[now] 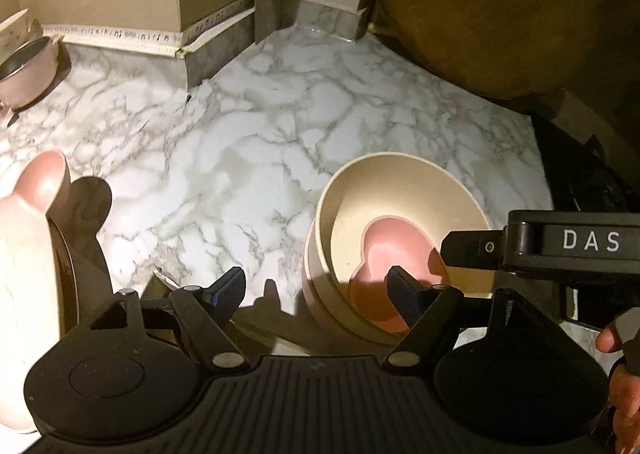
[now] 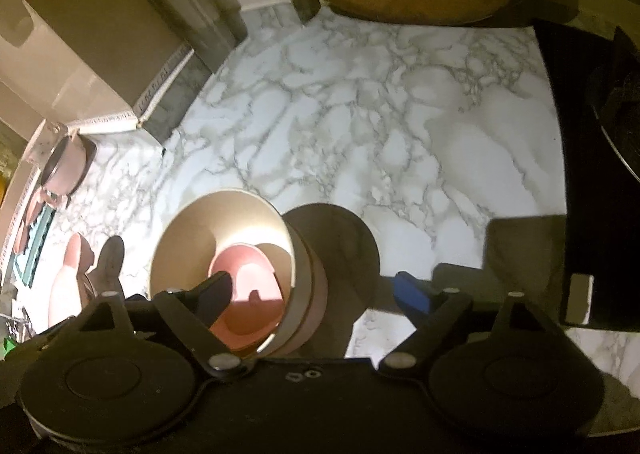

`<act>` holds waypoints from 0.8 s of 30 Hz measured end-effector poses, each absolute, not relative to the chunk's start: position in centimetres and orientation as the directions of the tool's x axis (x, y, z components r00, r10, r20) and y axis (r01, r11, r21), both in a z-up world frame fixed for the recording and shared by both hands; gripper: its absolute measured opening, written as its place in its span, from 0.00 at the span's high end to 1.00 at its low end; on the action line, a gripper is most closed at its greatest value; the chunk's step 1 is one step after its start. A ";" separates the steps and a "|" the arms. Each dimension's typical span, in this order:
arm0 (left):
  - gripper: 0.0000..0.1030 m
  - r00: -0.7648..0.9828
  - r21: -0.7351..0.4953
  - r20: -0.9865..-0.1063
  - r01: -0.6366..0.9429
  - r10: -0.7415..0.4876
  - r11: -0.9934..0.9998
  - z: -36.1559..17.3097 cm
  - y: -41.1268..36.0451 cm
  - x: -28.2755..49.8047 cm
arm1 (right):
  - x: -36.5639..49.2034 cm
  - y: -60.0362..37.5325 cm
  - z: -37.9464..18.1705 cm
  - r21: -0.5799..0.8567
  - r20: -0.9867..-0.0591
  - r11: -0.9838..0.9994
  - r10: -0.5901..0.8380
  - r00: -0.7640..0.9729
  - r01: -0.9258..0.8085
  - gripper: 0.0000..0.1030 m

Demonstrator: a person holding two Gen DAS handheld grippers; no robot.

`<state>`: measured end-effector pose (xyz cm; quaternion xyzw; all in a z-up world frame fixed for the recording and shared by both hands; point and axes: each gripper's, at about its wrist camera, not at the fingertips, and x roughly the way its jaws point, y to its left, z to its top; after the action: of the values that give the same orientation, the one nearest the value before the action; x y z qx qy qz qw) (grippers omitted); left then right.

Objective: Organize plates and bowls
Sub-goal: 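Close both tools on the rim of the nested bowl stack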

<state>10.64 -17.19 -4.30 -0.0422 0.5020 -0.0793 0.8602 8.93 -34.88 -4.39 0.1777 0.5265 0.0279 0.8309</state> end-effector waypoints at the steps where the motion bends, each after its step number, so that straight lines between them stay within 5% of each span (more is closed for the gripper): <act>1: 0.25 0.484 -0.148 -0.858 0.086 -0.172 0.985 -4.5 -17.2 10.7 | 9.1 -34.8 -4.6 0.319 -0.867 0.938 0.230 0.442 0.137 0.19; 13: 0.26 0.471 -0.137 -0.871 0.047 -0.143 0.989 -5.7 -17.4 11.0 | 10.0 -34.1 -6.1 0.299 -0.885 0.947 0.230 0.404 0.114 0.43; 24: 0.66 0.464 -0.194 -0.864 0.051 -0.195 0.980 -5.5 -17.0 11.1 | 10.3 -33.4 -6.2 0.316 -0.880 0.945 0.262 0.396 0.077 0.71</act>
<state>11.09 -17.02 -5.51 -0.0704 0.5128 -0.0721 0.8526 10.32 -33.42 -6.22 0.1552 0.5467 0.0564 0.8209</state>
